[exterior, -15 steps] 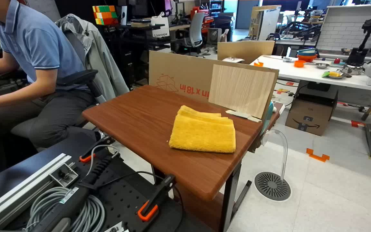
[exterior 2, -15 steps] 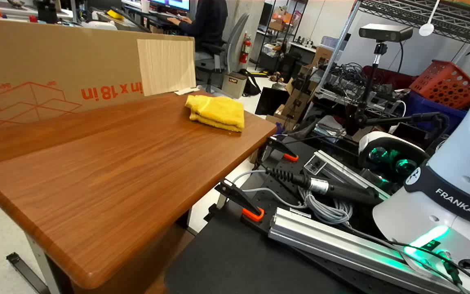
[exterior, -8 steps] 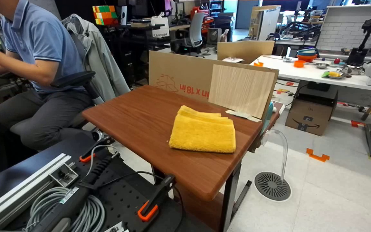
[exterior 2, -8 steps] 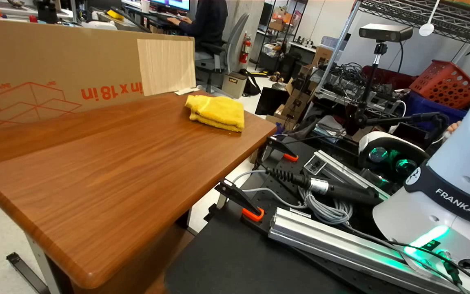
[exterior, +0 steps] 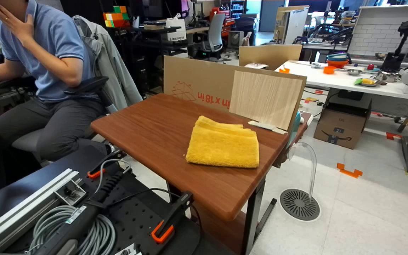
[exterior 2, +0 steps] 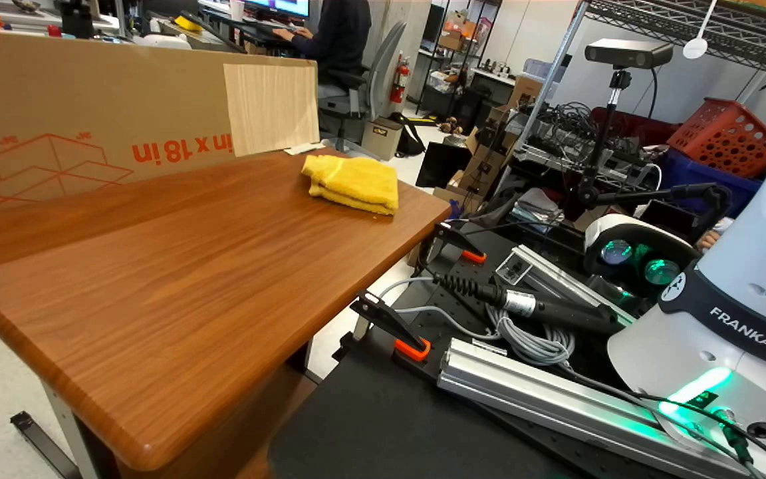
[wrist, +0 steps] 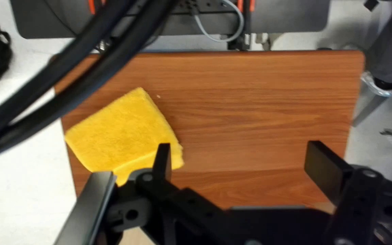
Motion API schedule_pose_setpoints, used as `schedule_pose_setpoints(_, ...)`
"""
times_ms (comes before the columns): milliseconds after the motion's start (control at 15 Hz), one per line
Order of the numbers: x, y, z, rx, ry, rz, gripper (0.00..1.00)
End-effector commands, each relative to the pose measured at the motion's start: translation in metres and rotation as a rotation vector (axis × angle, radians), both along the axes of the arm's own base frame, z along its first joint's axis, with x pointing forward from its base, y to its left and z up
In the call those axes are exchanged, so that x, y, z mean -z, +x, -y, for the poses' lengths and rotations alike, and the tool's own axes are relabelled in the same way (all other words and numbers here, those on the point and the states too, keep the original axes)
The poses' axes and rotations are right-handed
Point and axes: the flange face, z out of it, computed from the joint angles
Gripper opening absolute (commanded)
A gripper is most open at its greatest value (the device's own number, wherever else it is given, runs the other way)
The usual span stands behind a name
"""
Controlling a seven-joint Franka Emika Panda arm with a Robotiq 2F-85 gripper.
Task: Wipe the table with the yellow towel
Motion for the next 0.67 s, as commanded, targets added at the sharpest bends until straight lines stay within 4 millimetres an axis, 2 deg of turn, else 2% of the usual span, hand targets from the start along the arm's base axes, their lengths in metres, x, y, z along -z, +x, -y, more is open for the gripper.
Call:
schedule_pose_setpoints(0,0.029,0.032,0.059,-0.026,-0.124,-0.145,1.0)
schedule_pose_setpoints(133,0.047,0.052,0.092,0.092,-0.141,-0.133,1.0)
schedule_pose_setpoints(333,0.089,0.093,0.136,0.286,-0.082,-0.144,1.0)
schedule_pose_setpoints(600,0.139,0.131,0.171,0.465,-0.067,-0.171,1.0)
